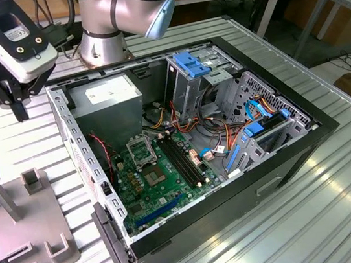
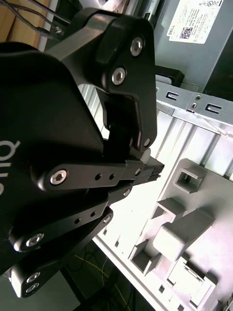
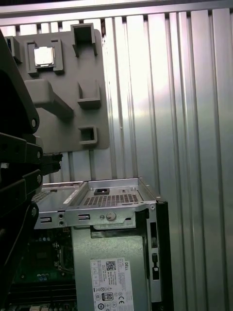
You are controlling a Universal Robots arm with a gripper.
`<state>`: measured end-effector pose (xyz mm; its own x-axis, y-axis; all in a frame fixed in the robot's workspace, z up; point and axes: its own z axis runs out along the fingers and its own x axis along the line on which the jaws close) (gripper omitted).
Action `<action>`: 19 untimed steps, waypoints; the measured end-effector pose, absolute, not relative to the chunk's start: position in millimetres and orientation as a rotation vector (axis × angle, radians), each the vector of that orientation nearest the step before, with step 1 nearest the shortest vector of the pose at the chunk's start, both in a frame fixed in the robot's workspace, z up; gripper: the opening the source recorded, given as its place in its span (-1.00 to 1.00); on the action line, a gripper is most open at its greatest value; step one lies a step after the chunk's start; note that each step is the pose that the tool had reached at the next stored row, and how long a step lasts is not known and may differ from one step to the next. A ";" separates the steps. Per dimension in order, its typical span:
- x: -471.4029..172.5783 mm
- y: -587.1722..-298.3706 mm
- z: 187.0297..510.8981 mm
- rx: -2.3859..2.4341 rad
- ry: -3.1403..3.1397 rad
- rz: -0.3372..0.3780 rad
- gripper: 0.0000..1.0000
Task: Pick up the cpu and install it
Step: 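Reach for the cpu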
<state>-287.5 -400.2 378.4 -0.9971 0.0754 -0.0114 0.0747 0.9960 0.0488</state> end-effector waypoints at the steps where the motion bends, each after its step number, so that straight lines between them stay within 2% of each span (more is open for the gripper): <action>1: -288.1 -400.2 378.4 0.117 3.125 0.076 -0.79; 19: -297.7 -400.2 378.2 0.117 3.125 0.076 -0.79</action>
<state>-297.7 -400.2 378.2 -0.9971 0.0753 -0.0114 0.0747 0.9960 0.0487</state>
